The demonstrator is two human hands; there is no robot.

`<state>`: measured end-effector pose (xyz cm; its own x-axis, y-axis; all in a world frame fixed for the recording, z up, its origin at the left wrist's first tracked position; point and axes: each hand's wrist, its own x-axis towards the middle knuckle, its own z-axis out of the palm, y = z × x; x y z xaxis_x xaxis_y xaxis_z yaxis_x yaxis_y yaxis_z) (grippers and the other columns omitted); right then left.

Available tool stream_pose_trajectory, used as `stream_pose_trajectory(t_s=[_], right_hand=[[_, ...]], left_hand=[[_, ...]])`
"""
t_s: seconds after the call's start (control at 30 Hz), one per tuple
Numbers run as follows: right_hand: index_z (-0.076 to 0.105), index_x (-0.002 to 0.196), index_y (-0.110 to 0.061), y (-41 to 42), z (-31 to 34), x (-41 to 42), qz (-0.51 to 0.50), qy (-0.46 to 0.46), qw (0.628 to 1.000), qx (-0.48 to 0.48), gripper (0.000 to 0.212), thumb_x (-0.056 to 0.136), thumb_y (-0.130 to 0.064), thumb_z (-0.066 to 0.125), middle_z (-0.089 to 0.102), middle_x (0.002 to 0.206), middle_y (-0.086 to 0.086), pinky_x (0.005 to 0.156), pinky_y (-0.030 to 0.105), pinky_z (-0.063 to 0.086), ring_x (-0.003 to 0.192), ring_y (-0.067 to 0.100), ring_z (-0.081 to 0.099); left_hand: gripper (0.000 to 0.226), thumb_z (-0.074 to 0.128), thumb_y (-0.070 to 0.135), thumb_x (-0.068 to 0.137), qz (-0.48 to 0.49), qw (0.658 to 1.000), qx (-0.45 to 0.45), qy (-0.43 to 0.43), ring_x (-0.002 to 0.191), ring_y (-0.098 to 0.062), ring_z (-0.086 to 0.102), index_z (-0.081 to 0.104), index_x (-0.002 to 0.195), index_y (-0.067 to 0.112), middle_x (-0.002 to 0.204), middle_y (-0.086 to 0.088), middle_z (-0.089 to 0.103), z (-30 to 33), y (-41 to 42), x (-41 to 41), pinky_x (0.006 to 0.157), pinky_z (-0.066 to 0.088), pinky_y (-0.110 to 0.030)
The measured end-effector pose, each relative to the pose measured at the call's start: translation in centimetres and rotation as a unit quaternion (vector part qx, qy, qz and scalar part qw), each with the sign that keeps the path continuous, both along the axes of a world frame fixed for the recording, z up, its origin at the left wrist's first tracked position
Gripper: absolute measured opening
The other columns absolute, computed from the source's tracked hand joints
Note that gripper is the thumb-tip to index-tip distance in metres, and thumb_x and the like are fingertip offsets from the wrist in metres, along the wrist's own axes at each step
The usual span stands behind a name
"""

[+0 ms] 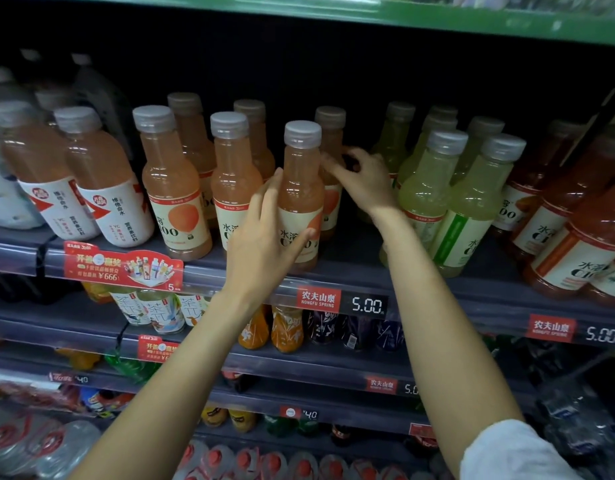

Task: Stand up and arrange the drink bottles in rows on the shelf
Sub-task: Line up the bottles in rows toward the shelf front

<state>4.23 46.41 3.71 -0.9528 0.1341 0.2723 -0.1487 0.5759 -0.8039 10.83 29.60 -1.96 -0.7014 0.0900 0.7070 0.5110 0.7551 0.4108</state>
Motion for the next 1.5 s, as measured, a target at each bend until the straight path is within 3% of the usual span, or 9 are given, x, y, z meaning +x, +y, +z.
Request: stream_pose_trajectory(t_s=[0.17,0.37,0.6,0.97,1.17,1.27,1.37,1.44,1.5], right_hand=[[0.055,0.125,-0.015,-0.4,0.2,-0.5,0.012,0.039,0.999,-0.008,0.054,0.08,-0.043,0.069,0.059,0.119,0.005,0.089,0.037,0.049,0.106,0.02,0.057],[0.048,0.13,-0.022,0.0,0.5,-0.5,0.086,0.04,0.995,-0.025,0.054,0.083,-0.038,0.069,0.057,0.117,-0.001,0.085,0.028,0.049,0.105,0.012,0.055],[0.049,0.131,-0.025,-0.1,0.3,-1.0,0.107,0.021,0.993,-0.046,0.052,0.083,-0.031,0.069,0.059,0.111,-0.002,0.092,0.042,0.051,0.108,0.015,0.057],[0.055,0.123,-0.012,-0.5,0.4,0.3,0.096,0.01,0.989,-0.114,0.035,0.092,-0.028,0.06,0.057,0.117,0.002,0.081,0.029,0.055,0.107,0.015,0.058],[0.052,0.125,-0.017,0.3,-1.0,6.9,0.062,0.076,0.99,-0.106,0.029,0.096,-0.017,0.051,0.054,0.126,-0.005,0.098,0.026,0.046,0.114,0.006,0.053],[0.055,0.122,-0.014,1.2,-2.2,11.5,-0.012,0.145,0.988,-0.056,0.027,0.096,-0.016,0.053,0.06,0.123,-0.003,0.095,0.018,0.044,0.113,0.006,0.055],[0.062,0.112,-0.011,3.5,-3.6,13.8,-0.179,0.24,0.942,0.152,0.022,0.093,-0.012,0.051,0.066,0.108,0.0,0.096,0.033,0.042,0.111,0.015,0.053],[0.064,0.108,-0.011,5.2,-4.6,14.0,-0.26,0.26,0.887,0.28,0.023,0.089,-0.01,0.05,0.066,0.105,0.003,0.097,0.041,0.036,0.114,0.023,0.046],[0.062,0.111,-0.01,6.7,-5.4,14.1,-0.295,0.237,0.871,0.314,0.027,0.087,-0.01,0.05,0.062,0.113,0.008,0.099,0.042,0.033,0.118,0.028,0.043]], left_hand=[[0.083,0.06,0.049,0.085,-0.003,1.0,0.0,0.001,0.117,-0.025,0.054,0.026,0.148,0.007,0.136,-0.012,0.05,0.1,0.1,0.1,0.079,0.046,-0.025],[0.084,0.06,0.046,0.085,-0.019,1.0,0.007,-0.004,0.121,-0.026,0.053,0.024,0.149,0.006,0.138,-0.013,0.05,0.2,0.1,0.0,0.087,0.042,-0.024],[0.082,0.067,0.037,0.087,-0.033,0.999,0.019,-0.003,0.13,-0.019,0.045,0.021,0.15,0.008,0.149,-0.008,0.04,0.3,0.3,0.4,0.089,0.036,-0.015],[0.081,0.068,0.03,0.088,-0.034,0.999,0.023,-0.011,0.133,-0.023,0.042,0.02,0.15,0.008,0.148,-0.012,0.04,0.1,0.5,0.6,0.096,0.034,-0.017],[0.067,0.065,0.022,0.091,0.005,0.998,0.066,0.009,0.128,-0.023,0.046,0.031,0.147,0.007,0.146,-0.012,0.037,0.4,1.0,2.7,0.089,0.042,-0.018],[0.046,0.061,0.012,0.092,-0.041,0.984,0.156,0.074,0.12,-0.023,0.051,0.046,0.134,0.001,0.131,-0.009,0.048,1.6,2.3,5.0,0.097,0.044,-0.027],[0.03,0.055,0.007,0.091,-0.161,0.965,0.173,0.117,0.103,-0.019,0.057,0.057,0.119,-0.002,0.111,-0.006,0.059,2.2,4.9,5.7,0.091,0.046,-0.028],[0.027,0.054,0.011,0.091,-0.215,0.963,0.154,0.054,0.089,-0.015,0.06,0.059,0.117,0.004,0.099,-0.002,0.064,1.9,6.6,4.9,0.081,0.051,-0.031],[0.032,0.058,0.02,0.092,-0.236,0.962,0.126,-0.059,0.091,-0.015,0.059,0.054,0.122,0.01,0.1,0.001,0.064,1.3,8.5,3.3,0.079,0.051,-0.039]])
